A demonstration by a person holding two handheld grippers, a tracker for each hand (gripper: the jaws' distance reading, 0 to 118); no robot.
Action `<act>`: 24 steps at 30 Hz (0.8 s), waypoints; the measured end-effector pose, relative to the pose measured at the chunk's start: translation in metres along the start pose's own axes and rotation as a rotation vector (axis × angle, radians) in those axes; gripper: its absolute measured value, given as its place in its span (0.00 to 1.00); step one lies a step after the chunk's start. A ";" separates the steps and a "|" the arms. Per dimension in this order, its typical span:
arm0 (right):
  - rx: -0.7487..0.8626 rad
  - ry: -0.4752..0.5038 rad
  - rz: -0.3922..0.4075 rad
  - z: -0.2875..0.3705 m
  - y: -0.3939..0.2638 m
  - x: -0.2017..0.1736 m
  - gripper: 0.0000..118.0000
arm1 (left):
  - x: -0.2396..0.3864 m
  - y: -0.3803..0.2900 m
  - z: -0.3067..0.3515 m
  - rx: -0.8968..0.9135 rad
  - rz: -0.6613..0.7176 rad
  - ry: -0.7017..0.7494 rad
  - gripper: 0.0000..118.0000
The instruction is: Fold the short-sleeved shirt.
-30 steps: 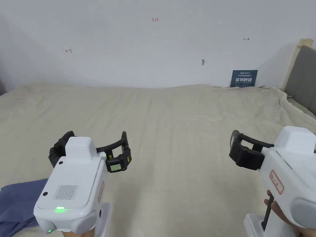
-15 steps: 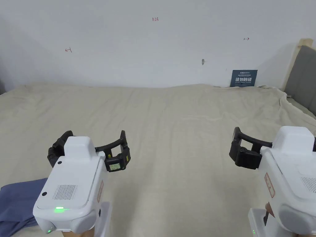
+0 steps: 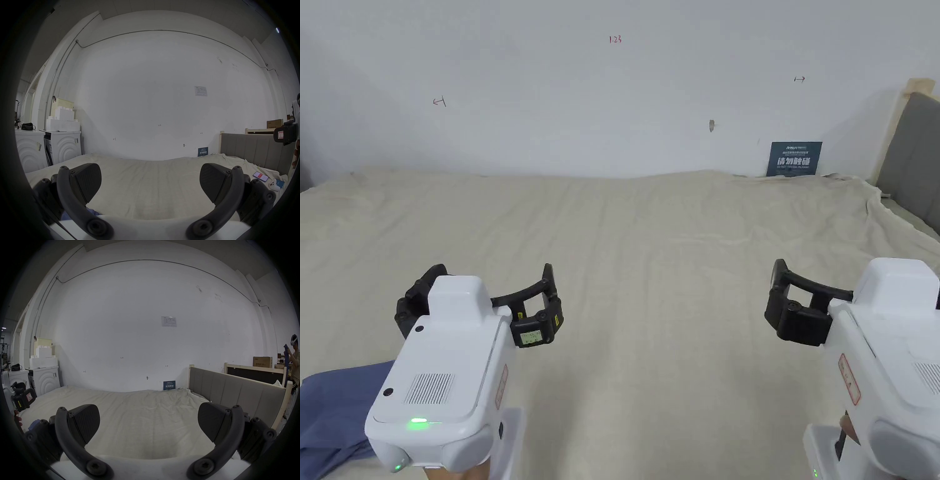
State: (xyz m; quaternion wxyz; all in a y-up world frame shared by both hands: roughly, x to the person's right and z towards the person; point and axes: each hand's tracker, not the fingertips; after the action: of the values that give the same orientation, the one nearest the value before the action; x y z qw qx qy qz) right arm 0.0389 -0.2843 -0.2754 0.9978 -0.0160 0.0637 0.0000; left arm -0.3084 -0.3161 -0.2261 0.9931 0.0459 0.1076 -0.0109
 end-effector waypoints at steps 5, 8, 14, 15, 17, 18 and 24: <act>0.002 -0.002 -0.002 0.000 0.000 0.000 1.00 | -0.001 0.000 0.000 0.000 0.002 0.001 1.00; 0.004 -0.001 -0.002 0.002 0.001 -0.001 1.00 | -0.001 0.000 0.000 0.002 0.001 0.004 1.00; 0.011 0.003 0.002 0.002 0.002 -0.001 1.00 | 0.000 0.002 0.001 0.007 0.001 0.009 1.00; 0.011 0.003 0.003 0.002 0.002 -0.001 1.00 | 0.000 0.002 0.001 0.007 0.001 0.009 1.00; 0.012 0.004 0.002 0.002 0.002 -0.001 1.00 | 0.000 0.001 0.001 0.008 0.000 0.009 1.00; 0.012 0.004 0.002 0.002 0.002 -0.001 1.00 | 0.000 0.001 0.001 0.008 0.000 0.010 1.00; 0.014 0.008 0.009 0.002 0.002 -0.002 1.00 | 0.000 0.001 0.001 0.006 0.000 0.009 1.00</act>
State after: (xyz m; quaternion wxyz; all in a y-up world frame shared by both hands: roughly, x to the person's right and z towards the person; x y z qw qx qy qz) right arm 0.0375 -0.2822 -0.2729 0.9977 -0.0087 0.0677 0.0041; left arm -0.3081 -0.3153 -0.2252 0.9924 0.0488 0.1121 -0.0111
